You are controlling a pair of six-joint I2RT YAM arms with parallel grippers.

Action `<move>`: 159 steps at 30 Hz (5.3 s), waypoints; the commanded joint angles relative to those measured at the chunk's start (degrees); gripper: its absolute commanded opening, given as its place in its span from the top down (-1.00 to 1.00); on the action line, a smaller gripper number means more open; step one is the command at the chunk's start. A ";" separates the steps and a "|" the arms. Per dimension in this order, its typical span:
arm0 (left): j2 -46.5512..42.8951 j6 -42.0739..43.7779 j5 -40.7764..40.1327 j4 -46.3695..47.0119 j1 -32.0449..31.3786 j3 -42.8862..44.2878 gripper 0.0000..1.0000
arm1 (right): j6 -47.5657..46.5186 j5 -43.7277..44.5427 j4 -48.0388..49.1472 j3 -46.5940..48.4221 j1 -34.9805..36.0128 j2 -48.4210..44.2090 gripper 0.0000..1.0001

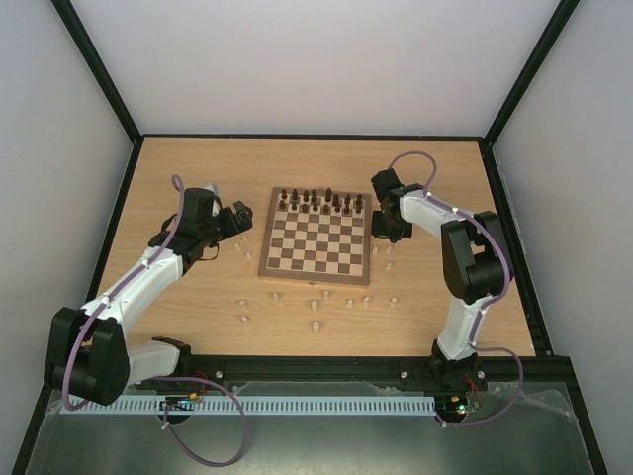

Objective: Set up the chess pieces on the board
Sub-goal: Pick up the chess piece at the center of the board, then place the chess piece on the chessboard, then pick up the chess piece at the center of the board, then place the chess piece on the chessboard.

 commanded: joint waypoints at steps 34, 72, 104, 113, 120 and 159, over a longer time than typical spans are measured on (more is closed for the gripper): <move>2.22 -0.16 -4.08 1.66 1.93 -1.72 -0.99 | 2.49 -1.13 -10.72 8.39 25.11 0.75 0.90; 9.35 -2.16 -12.81 -1.38 -1.55 -1.56 -0.81 | 1.80 -2.11 -10.95 3.57 25.22 -9.98 0.35; 33.53 5.03 -12.06 -10.86 -7.93 16.38 0.00 | 0.50 -0.55 -9.16 -2.83 25.26 -15.63 0.35; 32.46 5.30 -14.81 -12.66 -7.93 17.70 0.19 | 0.13 -0.50 -8.20 -3.86 25.24 -15.05 0.36; 31.68 5.92 -15.03 -13.44 -7.93 17.34 0.41 | 0.04 -0.66 -7.94 -3.96 25.24 -14.93 0.36; 37.55 10.88 -10.47 -27.78 -28.06 32.12 0.88 | 4.52 2.72 -12.17 -9.74 25.25 -28.29 0.35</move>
